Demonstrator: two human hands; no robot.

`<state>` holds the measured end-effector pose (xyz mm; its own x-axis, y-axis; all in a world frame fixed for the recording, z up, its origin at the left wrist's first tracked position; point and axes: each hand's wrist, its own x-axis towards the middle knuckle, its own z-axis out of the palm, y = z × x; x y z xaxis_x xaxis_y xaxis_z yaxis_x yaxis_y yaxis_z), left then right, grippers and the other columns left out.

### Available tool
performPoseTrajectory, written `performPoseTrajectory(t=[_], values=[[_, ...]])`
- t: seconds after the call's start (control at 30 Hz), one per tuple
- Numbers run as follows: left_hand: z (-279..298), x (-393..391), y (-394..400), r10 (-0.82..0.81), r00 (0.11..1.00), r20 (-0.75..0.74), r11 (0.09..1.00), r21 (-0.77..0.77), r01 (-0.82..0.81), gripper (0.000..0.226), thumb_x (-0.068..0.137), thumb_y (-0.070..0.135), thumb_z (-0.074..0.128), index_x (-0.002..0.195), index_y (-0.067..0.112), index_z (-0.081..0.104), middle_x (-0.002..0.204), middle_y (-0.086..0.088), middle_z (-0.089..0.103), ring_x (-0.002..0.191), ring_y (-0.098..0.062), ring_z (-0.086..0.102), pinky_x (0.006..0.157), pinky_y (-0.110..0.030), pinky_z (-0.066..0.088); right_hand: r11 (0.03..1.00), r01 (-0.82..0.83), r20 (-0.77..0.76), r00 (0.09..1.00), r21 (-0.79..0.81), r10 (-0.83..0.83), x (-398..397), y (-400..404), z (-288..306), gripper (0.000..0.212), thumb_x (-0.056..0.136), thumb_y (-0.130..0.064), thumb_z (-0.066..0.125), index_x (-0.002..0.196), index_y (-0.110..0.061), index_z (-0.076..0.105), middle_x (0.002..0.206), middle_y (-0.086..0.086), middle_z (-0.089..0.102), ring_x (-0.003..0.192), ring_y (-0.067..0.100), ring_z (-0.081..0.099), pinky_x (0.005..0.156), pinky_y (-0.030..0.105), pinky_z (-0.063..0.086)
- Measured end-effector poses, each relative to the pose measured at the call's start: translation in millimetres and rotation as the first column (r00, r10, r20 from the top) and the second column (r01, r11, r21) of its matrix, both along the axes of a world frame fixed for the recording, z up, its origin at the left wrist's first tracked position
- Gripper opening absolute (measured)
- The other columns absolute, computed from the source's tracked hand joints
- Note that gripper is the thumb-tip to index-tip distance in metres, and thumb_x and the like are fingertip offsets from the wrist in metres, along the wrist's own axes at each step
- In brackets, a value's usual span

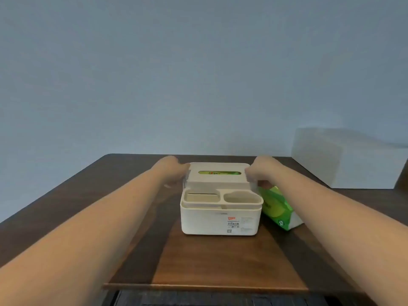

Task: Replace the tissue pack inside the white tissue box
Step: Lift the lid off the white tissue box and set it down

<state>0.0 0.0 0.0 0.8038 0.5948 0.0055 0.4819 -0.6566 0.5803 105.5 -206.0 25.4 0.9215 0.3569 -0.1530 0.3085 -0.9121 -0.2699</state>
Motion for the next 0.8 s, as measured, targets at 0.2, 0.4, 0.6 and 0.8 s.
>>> performPoseTrajectory(t=[0.2,0.4,0.6,0.8], values=[[-2,-13,-19,-0.052,0.993,-0.11,0.995,0.08,0.061,0.021,0.087,0.021,0.045,0.071,0.009,0.049,0.065,-0.007,0.049,0.056,-0.023,0.046,0.053,-0.027,0.035,0.995,0.002,-0.025,1.0,-0.104,-0.005,-16,-3,0,0.012,0.083,-0.009,0.058,0.074,-0.007,0.05,0.074,0.007,0.049,0.067,0.025,0.053,0.066,0.031,0.045],[8,-19,-22,-0.054,0.997,-0.053,0.998,-0.025,0.053,0.027,0.082,0.001,0.039,0.057,0.011,0.045,0.054,-0.007,0.042,0.048,-0.021,0.037,0.047,-0.025,0.029,0.954,-0.054,0.155,0.982,-0.295,0.104,-16,4,6,0.011,0.081,-0.008,0.046,0.074,-0.006,0.054,0.078,0.006,0.051,0.075,0.025,0.052,0.068,0.03,0.045],[31,-32,4,0.012,0.963,0.271,0.998,-0.061,0.005,0.026,0.086,0.016,0.046,0.06,0.012,0.051,0.07,-0.007,0.062,0.059,-0.02,0.046,0.056,-0.027,0.036,0.997,-0.067,0.216,0.974,-0.045,0.075,-23,14,28,0.026,0.08,-0.004,0.057,0.057,-0.007,0.045,0.074,0.01,0.05,0.069,0.027,0.052,0.062,0.025,0.041],[37,-65,60,0.105,0.937,0.334,0.994,-0.02,-0.105,0.018,0.081,0.017,0.047,0.067,0.01,0.055,0.083,-0.014,0.064,0.075,-0.031,0.053,0.067,-0.033,0.037,0.983,-0.167,0.164,0.974,0.071,0.154,-51,64,42,0.023,0.075,-0.006,0.069,0.06,-0.006,0.051,0.08,0.009,0.053,0.081,0.03,0.053,0.06,0.027,0.041]])
